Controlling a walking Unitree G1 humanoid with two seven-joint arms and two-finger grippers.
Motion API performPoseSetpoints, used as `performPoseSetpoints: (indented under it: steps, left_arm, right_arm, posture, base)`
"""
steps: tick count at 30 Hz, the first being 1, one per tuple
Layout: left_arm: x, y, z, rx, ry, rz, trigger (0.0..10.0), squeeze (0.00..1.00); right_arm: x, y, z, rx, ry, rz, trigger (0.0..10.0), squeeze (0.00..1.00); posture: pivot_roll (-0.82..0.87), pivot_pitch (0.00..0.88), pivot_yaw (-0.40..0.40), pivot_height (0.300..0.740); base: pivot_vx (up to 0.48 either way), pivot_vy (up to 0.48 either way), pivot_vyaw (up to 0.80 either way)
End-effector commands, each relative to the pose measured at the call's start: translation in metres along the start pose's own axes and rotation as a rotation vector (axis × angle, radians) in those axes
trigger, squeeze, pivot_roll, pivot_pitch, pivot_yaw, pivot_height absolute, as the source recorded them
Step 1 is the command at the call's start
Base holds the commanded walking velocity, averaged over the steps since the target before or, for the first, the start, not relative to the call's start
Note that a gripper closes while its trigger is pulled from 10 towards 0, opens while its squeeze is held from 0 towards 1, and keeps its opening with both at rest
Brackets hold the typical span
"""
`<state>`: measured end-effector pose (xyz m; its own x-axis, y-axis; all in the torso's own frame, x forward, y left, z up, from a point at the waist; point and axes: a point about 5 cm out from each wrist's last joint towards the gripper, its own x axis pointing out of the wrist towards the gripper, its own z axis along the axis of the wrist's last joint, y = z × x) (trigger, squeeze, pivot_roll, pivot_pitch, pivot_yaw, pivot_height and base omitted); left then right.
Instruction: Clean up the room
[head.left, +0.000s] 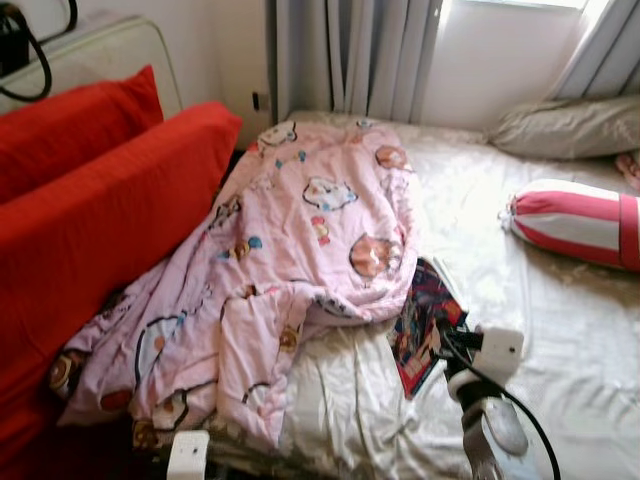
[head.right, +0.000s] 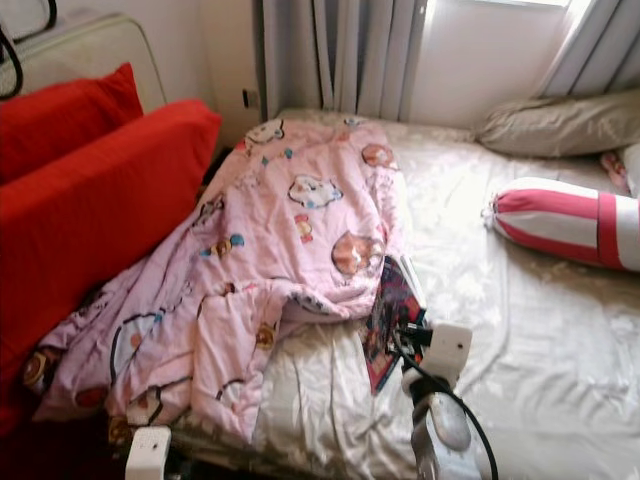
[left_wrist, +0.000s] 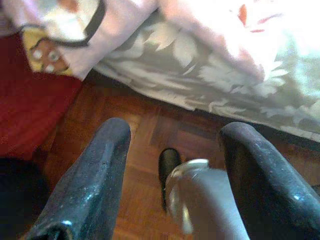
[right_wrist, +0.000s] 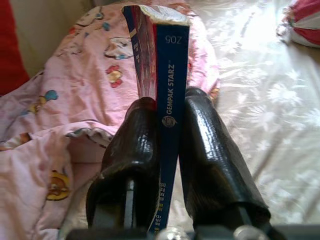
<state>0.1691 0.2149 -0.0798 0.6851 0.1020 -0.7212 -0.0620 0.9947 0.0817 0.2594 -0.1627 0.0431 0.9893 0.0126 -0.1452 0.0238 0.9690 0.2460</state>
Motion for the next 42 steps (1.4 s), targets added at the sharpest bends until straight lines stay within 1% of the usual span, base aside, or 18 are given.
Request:
performPoseSetpoints:
  steps: [1, 5, 6, 10, 15, 19, 30, 42]
  left_arm:
    - [-0.003, 0.002, -0.009, 0.005, 0.028, -0.003, 10.0, 0.0]
    - [-0.005, 0.006, -0.014, 0.002, 0.046, 0.007, 10.0, 0.0]
    - [-0.006, 0.007, -0.016, 0.001, 0.057, 0.011, 10.0, 0.0]
    - [-0.005, 0.006, -0.017, 0.006, 0.072, 0.01, 10.0, 0.0]
    - [-0.004, 0.004, -0.015, 0.003, 0.075, 0.009, 10.0, 0.0]
    - [-0.003, 0.004, -0.014, 0.007, 0.077, 0.009, 10.0, 0.0]
    - [0.0, 0.0, -0.007, 0.012, 0.07, 0.004, 10.0, 0.0]
    - [0.0, -0.001, -0.006, 0.008, 0.06, 0.005, 10.0, 0.0]
  right_arm:
    - [0.003, -0.002, 0.01, 0.015, -0.053, -0.02, 10.0, 0.0]
    - [0.004, -0.003, 0.012, 0.031, -0.057, -0.032, 10.0, 0.0]
    - [0.004, -0.003, 0.011, 0.021, -0.052, -0.03, 10.0, 0.0]
    - [0.005, -0.001, 0.011, 0.022, -0.057, -0.027, 10.0, 0.0]
    - [0.005, 0.001, 0.013, 0.019, -0.071, -0.026, 10.0, 0.0]
    - [0.006, 0.003, 0.012, -0.006, -0.066, -0.011, 10.0, 0.0]
    - [0.006, 0.003, 0.013, 0.001, -0.07, -0.015, 10.0, 0.0]
    - [0.008, 0.004, 0.013, -0.001, -0.07, -0.007, 10.0, 0.0]
  posture:
    - [0.16, 0.022, -0.04, 0.74]
    - [0.16, 0.027, -0.04, 0.74]
    - [0.15, 0.032, -0.039, 0.74]
    - [0.15, 0.039, -0.04, 0.74]
    - [0.15, 0.044, -0.041, 0.74]
    - [0.15, 0.047, -0.04, 0.74]
    - [0.15, 0.064, -0.039, 0.74]
    - [0.15, 0.076, -0.043, 0.74]
  base:
    - [0.0, -0.33, 0.0]
    - [0.0, -0.327, -0.58]
    - [0.0, -0.33, -0.76]
    - [0.0, -0.326, -0.75]
    - [0.0, -0.329, 0.0]
    - [0.0, -0.325, 0.0]
    - [0.0, -0.328, 0.0]
    - [0.0, -0.328, 0.0]
